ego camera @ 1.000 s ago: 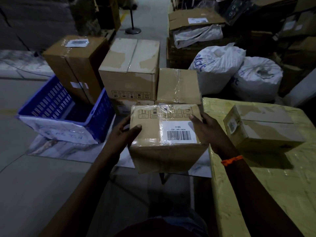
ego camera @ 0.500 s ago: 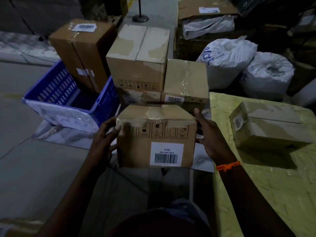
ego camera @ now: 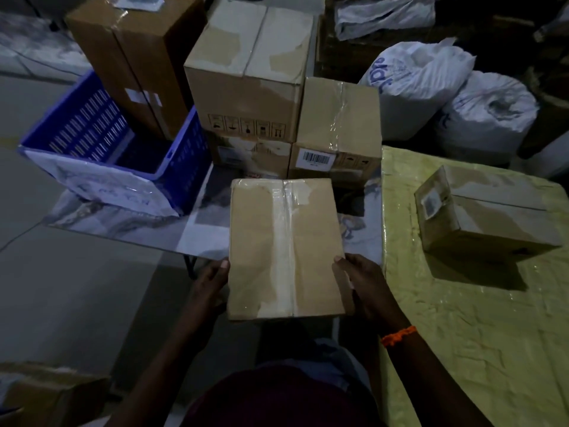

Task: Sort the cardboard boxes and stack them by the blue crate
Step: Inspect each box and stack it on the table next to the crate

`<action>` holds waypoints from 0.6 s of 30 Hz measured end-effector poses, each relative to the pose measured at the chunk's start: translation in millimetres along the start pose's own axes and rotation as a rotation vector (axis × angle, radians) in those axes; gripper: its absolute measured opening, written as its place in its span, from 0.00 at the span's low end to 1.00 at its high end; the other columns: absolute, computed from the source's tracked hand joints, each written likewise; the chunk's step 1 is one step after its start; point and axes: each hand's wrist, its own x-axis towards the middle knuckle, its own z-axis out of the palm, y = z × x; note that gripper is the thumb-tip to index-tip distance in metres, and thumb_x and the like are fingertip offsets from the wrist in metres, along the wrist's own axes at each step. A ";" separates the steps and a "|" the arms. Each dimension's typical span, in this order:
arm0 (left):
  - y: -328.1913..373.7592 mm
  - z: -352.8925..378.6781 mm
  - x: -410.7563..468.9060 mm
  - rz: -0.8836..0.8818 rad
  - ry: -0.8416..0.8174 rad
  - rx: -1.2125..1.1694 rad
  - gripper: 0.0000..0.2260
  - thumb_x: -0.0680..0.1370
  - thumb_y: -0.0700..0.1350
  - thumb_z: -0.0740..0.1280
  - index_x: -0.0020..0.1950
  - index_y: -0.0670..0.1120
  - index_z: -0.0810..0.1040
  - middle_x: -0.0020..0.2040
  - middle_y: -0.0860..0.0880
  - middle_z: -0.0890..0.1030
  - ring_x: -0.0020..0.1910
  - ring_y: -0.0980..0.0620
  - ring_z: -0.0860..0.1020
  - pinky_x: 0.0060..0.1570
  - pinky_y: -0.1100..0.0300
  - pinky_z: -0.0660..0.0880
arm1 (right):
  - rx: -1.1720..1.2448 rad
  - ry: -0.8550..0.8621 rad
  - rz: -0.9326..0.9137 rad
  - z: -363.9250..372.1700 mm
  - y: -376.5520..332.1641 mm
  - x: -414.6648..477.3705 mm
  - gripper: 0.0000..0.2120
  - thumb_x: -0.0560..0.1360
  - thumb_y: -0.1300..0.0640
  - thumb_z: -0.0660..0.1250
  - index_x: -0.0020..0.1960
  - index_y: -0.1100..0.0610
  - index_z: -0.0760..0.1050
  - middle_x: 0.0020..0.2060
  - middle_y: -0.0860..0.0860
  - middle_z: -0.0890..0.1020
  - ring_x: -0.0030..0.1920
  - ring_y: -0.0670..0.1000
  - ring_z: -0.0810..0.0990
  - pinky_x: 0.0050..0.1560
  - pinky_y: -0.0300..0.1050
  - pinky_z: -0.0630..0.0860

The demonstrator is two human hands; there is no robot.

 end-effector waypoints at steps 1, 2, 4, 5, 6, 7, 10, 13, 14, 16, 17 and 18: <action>-2.2 -0.7 0.9 -0.003 0.009 -0.006 0.19 0.78 0.60 0.61 0.65 0.54 0.79 0.60 0.57 0.83 0.59 0.58 0.81 0.50 0.53 0.77 | -0.014 0.003 -0.013 0.4 3.2 1.1 0.04 0.79 0.51 0.71 0.52 0.48 0.85 0.48 0.48 0.88 0.54 0.54 0.85 0.60 0.55 0.81; -3.2 -1.7 2.8 -0.009 0.016 -0.009 0.18 0.79 0.59 0.61 0.64 0.54 0.79 0.59 0.58 0.84 0.58 0.59 0.81 0.48 0.54 0.76 | -0.024 0.007 -0.026 0.2 4.8 2.3 0.05 0.80 0.52 0.71 0.55 0.49 0.84 0.50 0.47 0.87 0.55 0.52 0.85 0.60 0.53 0.81; -4.0 -3.7 8.5 -0.019 0.030 0.003 0.16 0.81 0.56 0.61 0.65 0.54 0.79 0.59 0.58 0.84 0.59 0.58 0.81 0.49 0.54 0.77 | -0.027 0.014 -0.029 -0.1 5.4 4.8 0.07 0.81 0.52 0.70 0.58 0.51 0.83 0.50 0.47 0.87 0.54 0.50 0.85 0.58 0.49 0.81; -4.1 -4.9 11.8 -0.017 0.038 0.016 0.15 0.81 0.55 0.62 0.65 0.54 0.79 0.60 0.57 0.83 0.60 0.57 0.80 0.50 0.53 0.77 | -0.027 0.015 -0.028 -0.2 4.8 6.9 0.07 0.81 0.53 0.70 0.58 0.52 0.83 0.50 0.47 0.87 0.54 0.50 0.85 0.56 0.47 0.81; -3.2 -5.7 15.2 -0.008 0.048 0.033 0.15 0.82 0.55 0.62 0.65 0.53 0.80 0.62 0.55 0.83 0.62 0.56 0.80 0.53 0.52 0.77 | -0.033 0.018 -0.033 -0.3 3.2 9.3 0.08 0.81 0.53 0.70 0.58 0.53 0.83 0.50 0.48 0.87 0.53 0.50 0.85 0.55 0.46 0.81; -2.4 -6.5 19.8 0.007 0.063 0.052 0.16 0.81 0.55 0.63 0.66 0.53 0.79 0.63 0.53 0.82 0.63 0.54 0.79 0.55 0.50 0.77 | -0.031 0.021 -0.036 0.7 -0.5 11.4 0.09 0.81 0.52 0.71 0.58 0.53 0.83 0.50 0.48 0.87 0.53 0.50 0.85 0.53 0.45 0.81; 6.6 -8.2 39.7 0.068 0.109 0.109 0.17 0.81 0.55 0.65 0.68 0.51 0.78 0.66 0.49 0.80 0.64 0.49 0.78 0.62 0.48 0.77 | -0.042 0.025 -0.070 3.8 -18.3 23.3 0.09 0.80 0.53 0.72 0.59 0.54 0.82 0.50 0.49 0.86 0.48 0.48 0.84 0.42 0.38 0.79; 26.2 -3.6 69.9 0.124 0.163 0.169 0.19 0.81 0.56 0.66 0.70 0.50 0.76 0.68 0.48 0.78 0.65 0.50 0.77 0.64 0.45 0.76 | 0.005 0.028 -0.118 9.1 -48.1 42.1 0.08 0.80 0.56 0.71 0.59 0.55 0.80 0.48 0.50 0.85 0.43 0.42 0.82 0.38 0.32 0.75; 35.7 -1.0 80.0 0.140 0.181 0.182 0.19 0.82 0.55 0.66 0.71 0.50 0.76 0.68 0.49 0.78 0.65 0.50 0.77 0.64 0.46 0.76 | 0.026 0.025 -0.115 11.1 -59.1 48.8 0.09 0.80 0.55 0.71 0.59 0.56 0.80 0.49 0.51 0.85 0.46 0.44 0.83 0.42 0.35 0.77; 52.3 3.3 99.1 0.167 0.171 0.191 0.14 0.83 0.54 0.65 0.67 0.52 0.76 0.65 0.50 0.78 0.64 0.51 0.76 0.63 0.48 0.75 | 0.065 0.028 -0.103 16.0 -78.1 63.0 0.12 0.80 0.51 0.71 0.60 0.57 0.81 0.52 0.56 0.86 0.52 0.52 0.84 0.52 0.48 0.81; 59.6 5.1 107.1 0.171 0.152 0.199 0.12 0.83 0.54 0.65 0.65 0.54 0.76 0.63 0.51 0.78 0.63 0.51 0.76 0.63 0.48 0.75 | 0.078 0.029 -0.092 18.1 -85.3 70.8 0.14 0.80 0.49 0.71 0.58 0.57 0.82 0.53 0.59 0.86 0.54 0.57 0.84 0.55 0.54 0.80; 66.1 6.4 113.4 0.168 0.137 0.206 0.11 0.83 0.55 0.65 0.64 0.55 0.76 0.63 0.51 0.79 0.63 0.51 0.77 0.63 0.48 0.75 | 0.078 0.032 -0.082 19.8 -90.2 79.4 0.15 0.79 0.47 0.69 0.57 0.58 0.82 0.53 0.62 0.85 0.55 0.61 0.84 0.58 0.59 0.80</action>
